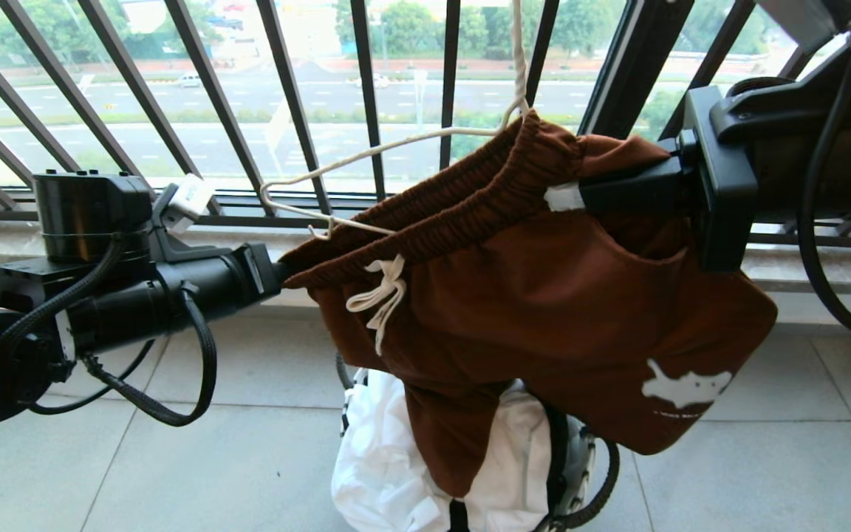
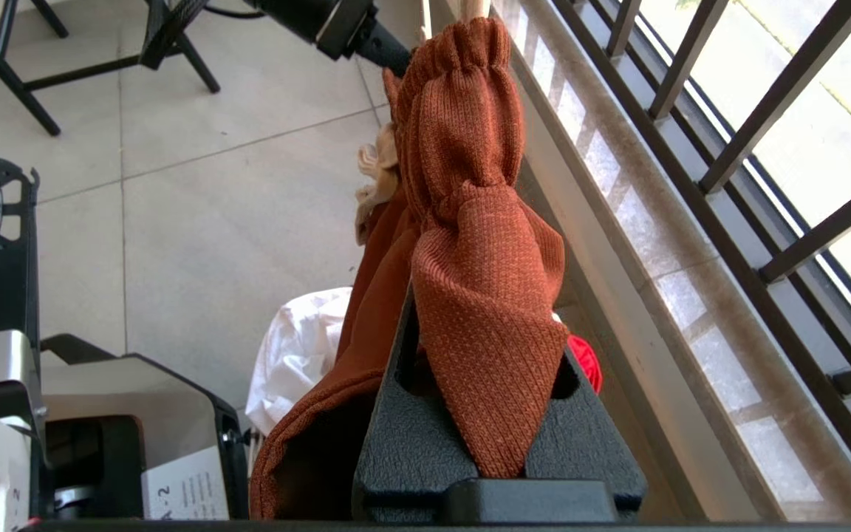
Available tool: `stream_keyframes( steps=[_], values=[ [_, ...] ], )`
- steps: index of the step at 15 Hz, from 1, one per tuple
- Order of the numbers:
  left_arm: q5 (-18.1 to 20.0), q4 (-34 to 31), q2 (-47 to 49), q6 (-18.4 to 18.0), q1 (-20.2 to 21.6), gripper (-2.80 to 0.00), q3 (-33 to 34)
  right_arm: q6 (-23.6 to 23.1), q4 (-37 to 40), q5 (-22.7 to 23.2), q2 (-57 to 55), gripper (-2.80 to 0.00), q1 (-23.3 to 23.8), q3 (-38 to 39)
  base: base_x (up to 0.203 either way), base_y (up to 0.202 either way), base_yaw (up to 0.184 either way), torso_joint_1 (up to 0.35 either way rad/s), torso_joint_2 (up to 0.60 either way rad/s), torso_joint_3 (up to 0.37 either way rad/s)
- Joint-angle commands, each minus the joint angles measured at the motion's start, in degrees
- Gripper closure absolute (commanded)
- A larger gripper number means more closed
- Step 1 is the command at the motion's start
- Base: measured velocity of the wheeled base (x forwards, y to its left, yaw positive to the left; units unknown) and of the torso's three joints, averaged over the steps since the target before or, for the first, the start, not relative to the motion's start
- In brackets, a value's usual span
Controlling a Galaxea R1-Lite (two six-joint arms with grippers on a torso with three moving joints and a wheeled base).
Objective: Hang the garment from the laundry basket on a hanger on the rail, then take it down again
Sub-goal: Hang the clothes on the clothes rack
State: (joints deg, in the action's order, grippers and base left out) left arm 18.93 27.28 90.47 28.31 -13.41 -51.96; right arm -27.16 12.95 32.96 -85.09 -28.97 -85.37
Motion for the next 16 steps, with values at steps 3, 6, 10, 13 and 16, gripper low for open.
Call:
stream_keyframes(
  steps=[3, 6, 10, 13, 16],
  values=[
    [0.05, 0.32, 0.06, -0.36, 2.89, 0.00, -1.30, -0.56, 0.06, 2.22, 0.18, 0.00, 2.33, 3.01, 0.000, 0.000, 0.000, 0.000, 0.00, 0.000],
    [0.05, 0.32, -0.48, -0.47, 3.85, 0.00, -1.58, -2.07, -0.02, 2.29, -0.34, 0.00, 2.67, 5.16, 0.000, 0.000, 0.000, 0.000, 0.00, 0.000],
    [0.13, 0.15, -3.39, -0.51, 3.88, 0.00, -2.35, -3.69, -0.11, 2.20, -3.68, 0.00, 2.34, 6.47, 0.000, 0.000, 0.000, 0.000, 0.00, 0.000],
    [0.12, -4.53, -4.78, -0.60, 2.87, 0.00, -5.93, -3.86, -4.16, 1.93, -8.56, 0.00, 2.42, 6.02, 0.000, 0.000, 0.000, 0.000, 0.00, 0.000],
    [0.13, -14.58, -4.19, -0.81, 2.12, 0.00, -16.39, -3.68, -5.63, 1.91, -12.00, 0.00, 2.65, 2.85, 0.000, 0.000, 0.000, 0.000, 0.00, 0.000]
  ],
)
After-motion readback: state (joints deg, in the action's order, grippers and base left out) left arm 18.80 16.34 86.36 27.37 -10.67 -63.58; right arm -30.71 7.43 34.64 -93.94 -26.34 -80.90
